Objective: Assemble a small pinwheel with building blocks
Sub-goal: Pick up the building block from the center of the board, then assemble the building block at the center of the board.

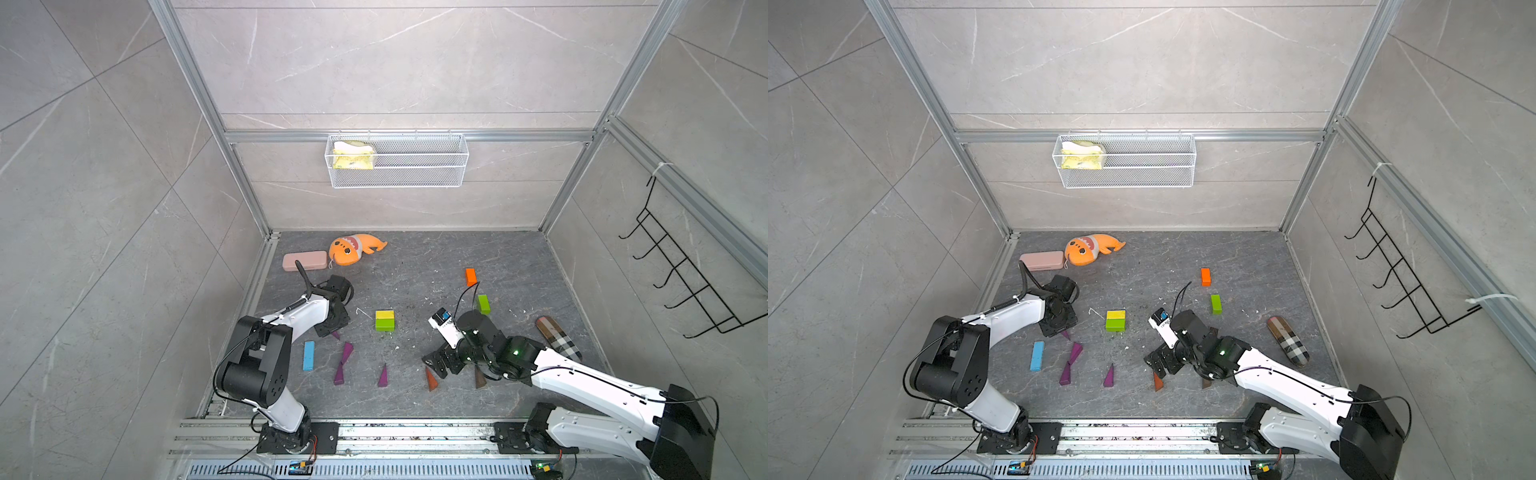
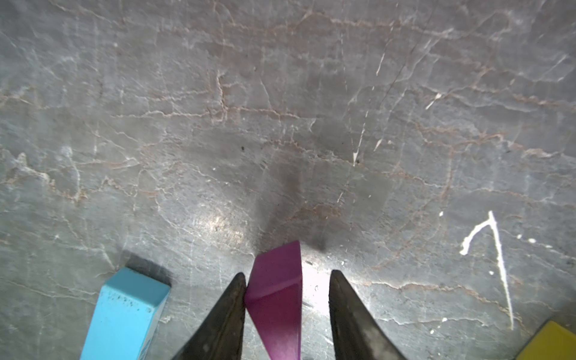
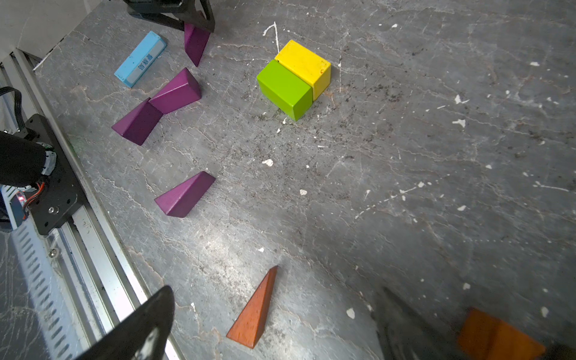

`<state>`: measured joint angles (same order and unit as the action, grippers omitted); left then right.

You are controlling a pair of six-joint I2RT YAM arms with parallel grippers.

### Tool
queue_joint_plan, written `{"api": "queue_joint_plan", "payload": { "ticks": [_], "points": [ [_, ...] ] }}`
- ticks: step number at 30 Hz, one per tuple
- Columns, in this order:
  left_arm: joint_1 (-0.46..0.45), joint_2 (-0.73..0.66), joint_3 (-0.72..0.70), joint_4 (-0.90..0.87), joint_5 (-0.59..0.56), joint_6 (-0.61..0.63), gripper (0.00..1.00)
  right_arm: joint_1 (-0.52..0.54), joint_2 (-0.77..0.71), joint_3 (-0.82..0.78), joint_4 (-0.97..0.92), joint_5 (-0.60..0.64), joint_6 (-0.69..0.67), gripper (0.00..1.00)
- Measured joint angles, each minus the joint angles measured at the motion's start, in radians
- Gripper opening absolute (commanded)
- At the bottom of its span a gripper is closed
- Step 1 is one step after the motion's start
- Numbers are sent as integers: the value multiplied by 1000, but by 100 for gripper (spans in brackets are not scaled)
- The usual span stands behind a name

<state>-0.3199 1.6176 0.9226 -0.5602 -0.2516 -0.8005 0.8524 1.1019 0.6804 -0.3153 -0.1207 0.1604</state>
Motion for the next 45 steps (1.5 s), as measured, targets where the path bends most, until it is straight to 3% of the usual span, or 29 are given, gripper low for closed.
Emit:
{"api": "queue_joint_plan", "payload": {
  "ticks": [12,23,31,37,45],
  "points": [
    [0,0,-35,9,16,-2,31,0,10,0,0,0,0,100],
    [0,0,-35,25,24,-3,10,0,10,0,0,0,0,100],
    [-1,-3,2,21,52,13,9,0,9,2,-1,0,0,100],
    [-19,6,134,21,57,17,9,-5,9,26,10,-2,-8,100],
    [-89,143,318,30,62,17,9,-9,-18,-45,113,-14,-34,100]
  ]
}}
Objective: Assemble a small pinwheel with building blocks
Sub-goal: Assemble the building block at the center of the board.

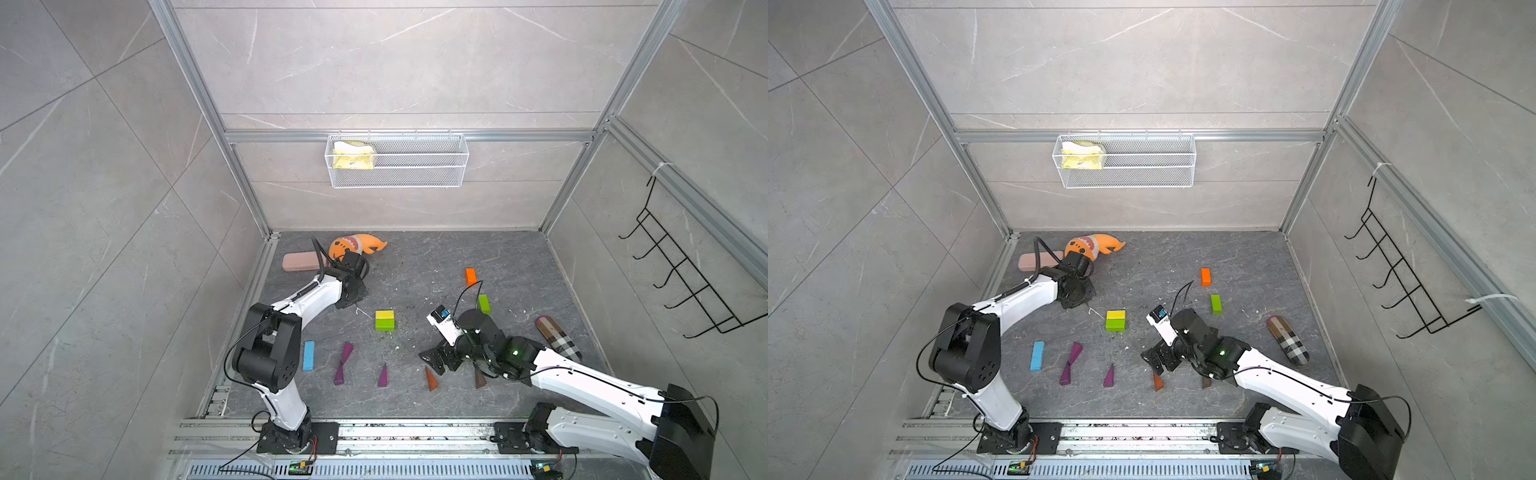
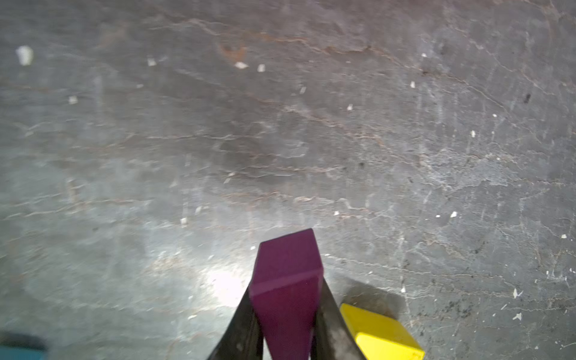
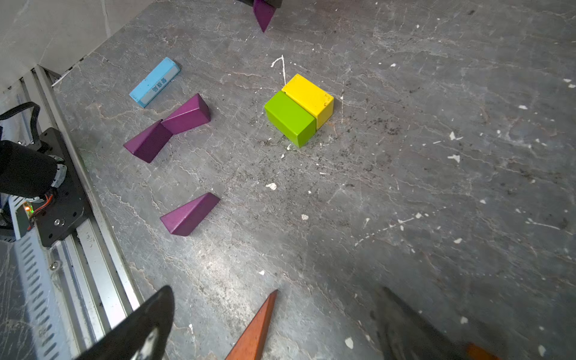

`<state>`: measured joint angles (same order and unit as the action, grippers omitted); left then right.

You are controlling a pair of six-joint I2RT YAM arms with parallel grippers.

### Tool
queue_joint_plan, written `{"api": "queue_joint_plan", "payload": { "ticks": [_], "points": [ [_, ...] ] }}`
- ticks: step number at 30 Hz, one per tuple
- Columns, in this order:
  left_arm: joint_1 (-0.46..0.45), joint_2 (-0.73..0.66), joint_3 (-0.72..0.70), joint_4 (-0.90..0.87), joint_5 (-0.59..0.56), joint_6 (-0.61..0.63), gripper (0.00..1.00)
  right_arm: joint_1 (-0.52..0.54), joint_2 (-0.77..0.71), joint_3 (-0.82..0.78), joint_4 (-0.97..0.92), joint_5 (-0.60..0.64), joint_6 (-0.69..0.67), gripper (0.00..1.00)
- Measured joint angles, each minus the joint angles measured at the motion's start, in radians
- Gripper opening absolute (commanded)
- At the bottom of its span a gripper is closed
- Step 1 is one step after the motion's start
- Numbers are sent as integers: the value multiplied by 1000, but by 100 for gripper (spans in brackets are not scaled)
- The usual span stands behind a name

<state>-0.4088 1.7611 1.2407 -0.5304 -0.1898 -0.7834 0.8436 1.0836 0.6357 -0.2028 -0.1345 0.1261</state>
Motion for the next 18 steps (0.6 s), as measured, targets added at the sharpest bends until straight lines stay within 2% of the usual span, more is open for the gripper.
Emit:
{"api": "queue_joint_plan", "payload": {
  "ticks": [6,18],
  "points": [
    [-24,86,90,-11,-13,0,9,-1,-32,-37,40,-5,0,100],
    [-79,185,147,-22,-28,-20,9,-1,-32,-37,43,-9,0,100]
  ]
}}
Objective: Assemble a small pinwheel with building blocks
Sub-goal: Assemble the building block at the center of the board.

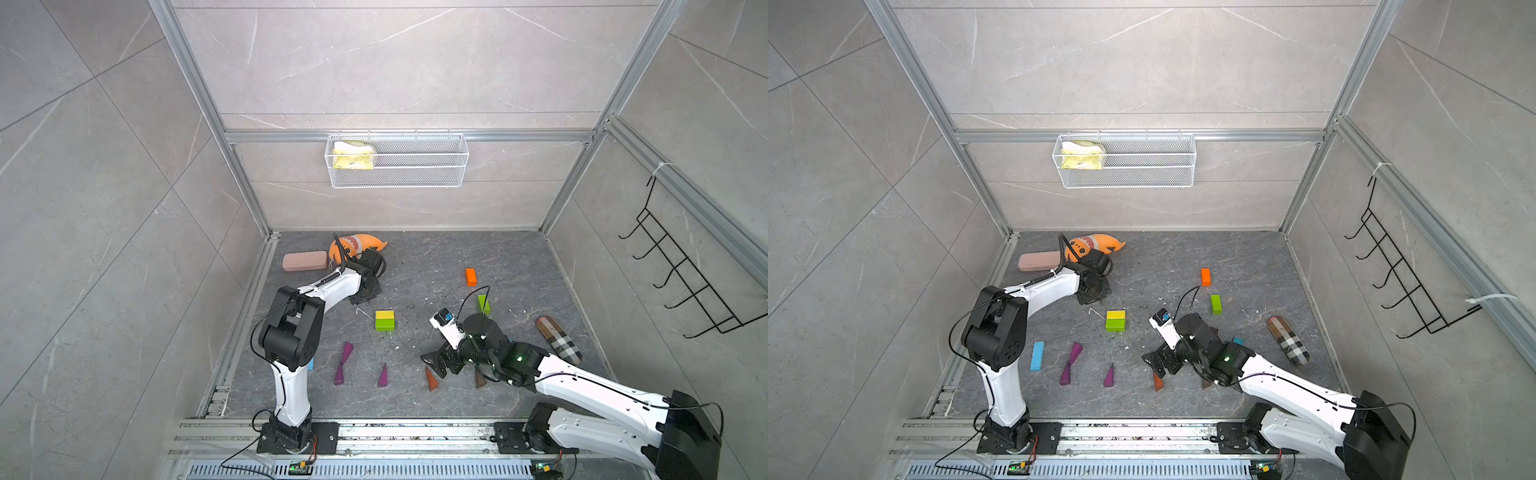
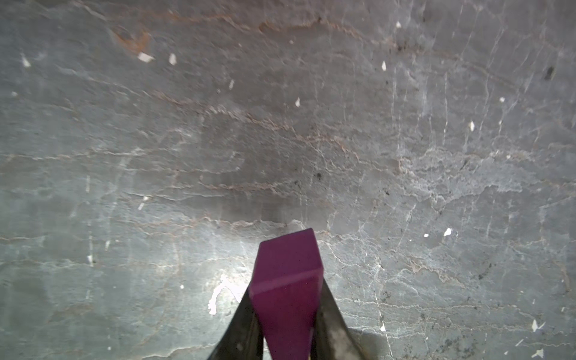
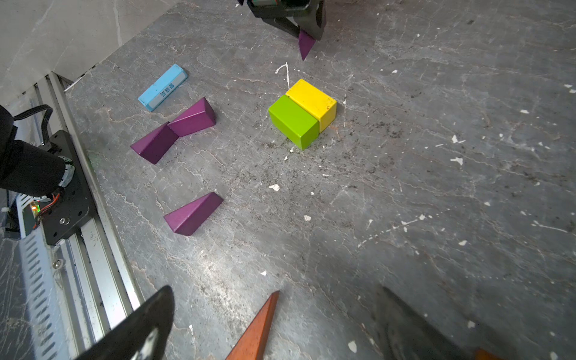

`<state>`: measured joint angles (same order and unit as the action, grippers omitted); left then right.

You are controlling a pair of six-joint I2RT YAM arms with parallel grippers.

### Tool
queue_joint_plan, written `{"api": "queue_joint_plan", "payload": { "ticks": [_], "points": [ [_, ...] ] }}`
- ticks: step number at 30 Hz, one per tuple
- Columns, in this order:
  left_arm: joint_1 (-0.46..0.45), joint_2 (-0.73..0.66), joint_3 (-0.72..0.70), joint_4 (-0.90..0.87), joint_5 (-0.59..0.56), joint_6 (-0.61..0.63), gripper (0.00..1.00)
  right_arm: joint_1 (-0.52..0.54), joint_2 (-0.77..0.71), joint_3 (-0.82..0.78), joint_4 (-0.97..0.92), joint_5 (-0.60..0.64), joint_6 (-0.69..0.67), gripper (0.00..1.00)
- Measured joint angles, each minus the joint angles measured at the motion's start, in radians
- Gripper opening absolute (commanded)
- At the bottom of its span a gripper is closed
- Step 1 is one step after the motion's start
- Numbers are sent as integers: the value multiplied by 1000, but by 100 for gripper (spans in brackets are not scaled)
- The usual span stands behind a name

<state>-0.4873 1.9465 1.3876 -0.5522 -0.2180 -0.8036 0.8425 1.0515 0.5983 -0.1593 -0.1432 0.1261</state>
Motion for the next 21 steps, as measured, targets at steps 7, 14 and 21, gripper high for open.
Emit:
{"api": "queue_joint_plan", "payload": {
  "ticks": [7,14,21],
  "points": [
    [-31,40,39,0,-10,-9,9,-1,0,0,0,0,0,100],
    [-46,44,41,0,-16,-20,9,-5,0,0,0,-3,0,100],
    [-50,48,41,0,-16,-31,10,-6,0,0,0,-4,0,100]
  ]
}}
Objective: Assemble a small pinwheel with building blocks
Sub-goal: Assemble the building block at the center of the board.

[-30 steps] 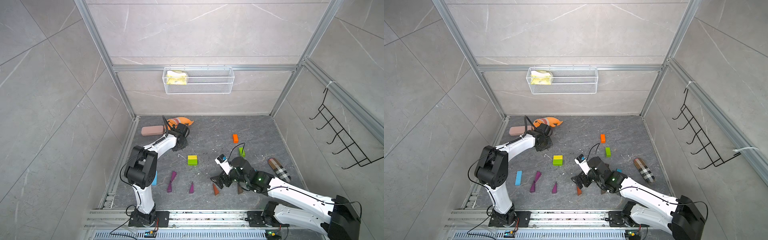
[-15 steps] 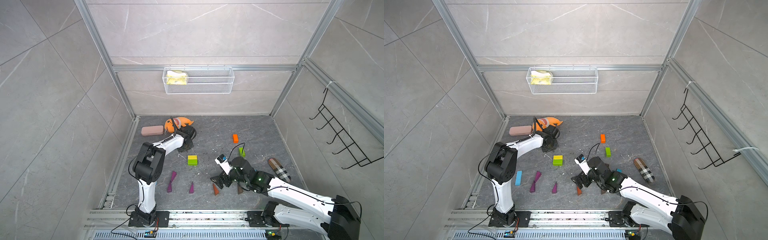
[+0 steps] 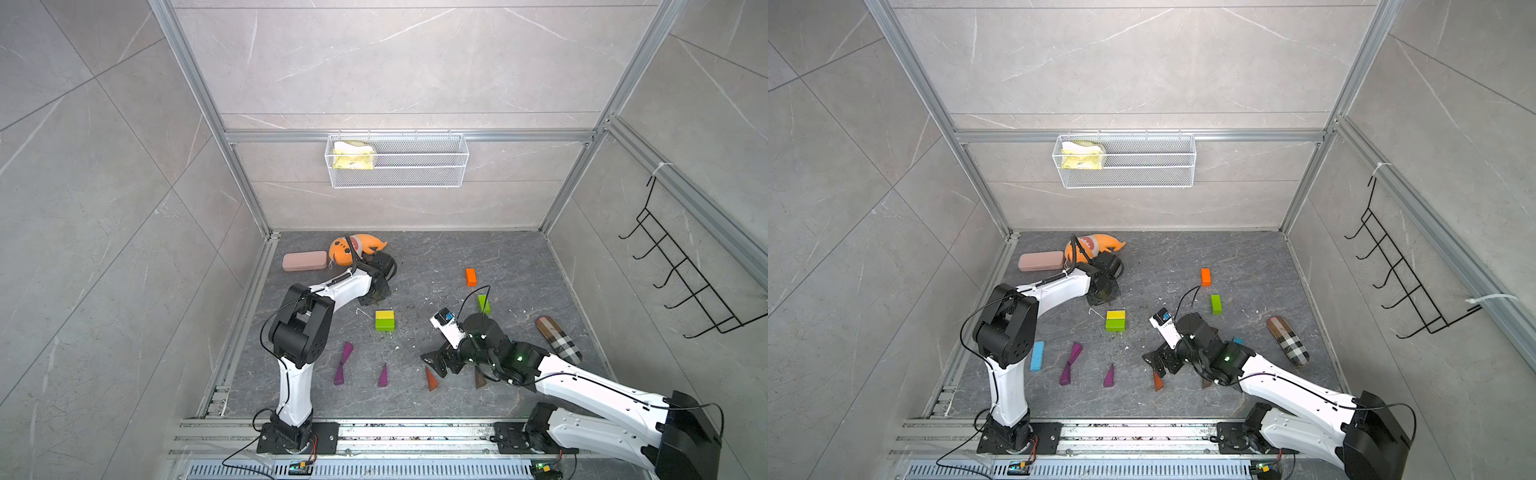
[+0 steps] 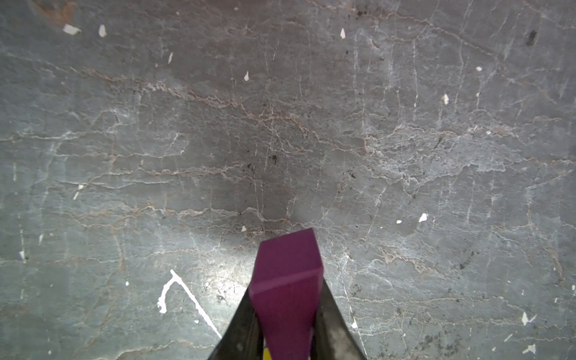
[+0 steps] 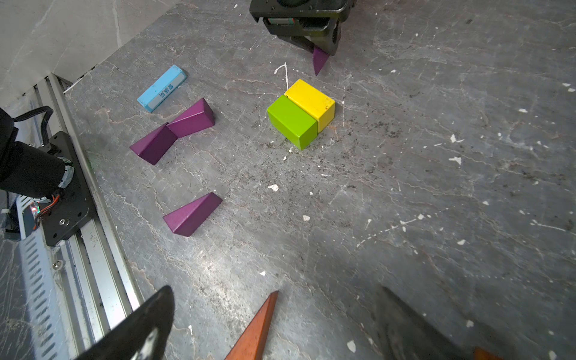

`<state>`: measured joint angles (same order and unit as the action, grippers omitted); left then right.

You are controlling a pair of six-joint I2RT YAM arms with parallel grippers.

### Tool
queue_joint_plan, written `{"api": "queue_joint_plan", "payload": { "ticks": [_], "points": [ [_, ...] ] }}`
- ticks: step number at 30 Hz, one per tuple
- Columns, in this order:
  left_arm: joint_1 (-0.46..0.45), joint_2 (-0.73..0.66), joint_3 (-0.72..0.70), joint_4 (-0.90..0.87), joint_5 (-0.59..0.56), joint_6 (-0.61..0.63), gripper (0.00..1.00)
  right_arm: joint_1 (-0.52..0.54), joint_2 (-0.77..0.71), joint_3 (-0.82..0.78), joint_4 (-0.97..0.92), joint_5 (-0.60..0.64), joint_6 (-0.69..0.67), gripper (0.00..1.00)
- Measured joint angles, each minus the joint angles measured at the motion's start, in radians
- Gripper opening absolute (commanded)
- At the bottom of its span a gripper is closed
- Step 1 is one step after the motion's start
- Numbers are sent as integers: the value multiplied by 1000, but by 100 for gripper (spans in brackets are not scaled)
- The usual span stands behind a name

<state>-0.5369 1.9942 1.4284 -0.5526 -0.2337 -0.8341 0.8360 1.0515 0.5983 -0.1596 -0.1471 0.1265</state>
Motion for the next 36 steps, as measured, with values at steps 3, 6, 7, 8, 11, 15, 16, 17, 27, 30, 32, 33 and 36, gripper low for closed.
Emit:
{"api": "queue_joint_plan", "payload": {
  "ticks": [3,6,7,8,11,15,16,17,27,30,32,33,36],
  "points": [
    [0,2,0,0,0,0,10,-1,0,0,0,-1,0,100],
    [0,2,0,0,0,0,10,-1,0,0,0,-2,0,100],
    [0,2,0,0,0,0,10,-1,0,0,0,-4,0,100],
    [0,2,0,0,0,0,10,-1,0,0,0,-5,0,100],
    [0,3,0,-1,0,0,10,-1,0,0,0,-8,0,100],
    [0,4,0,-2,0,0,11,-1,0,0,0,-8,0,100],
    [0,4,0,-2,0,0,11,-2,0,0,0,-10,0,100],
    [0,4,0,-4,0,0,11,-2,0,0,0,-12,0,100],
    [0,4,0,-26,0,0,11,-5,0,2,-1,-26,0,100],
    [0,6,0,-27,1,0,12,-5,0,2,-1,-27,0,100],
    [0,7,0,-28,1,0,12,-5,0,2,-1,-27,0,100],
    [0,8,0,-28,1,0,12,-5,0,2,-1,-27,0,100],
    [0,8,0,-29,1,0,12,-5,0,2,-1,-31,0,100]
  ]
}}
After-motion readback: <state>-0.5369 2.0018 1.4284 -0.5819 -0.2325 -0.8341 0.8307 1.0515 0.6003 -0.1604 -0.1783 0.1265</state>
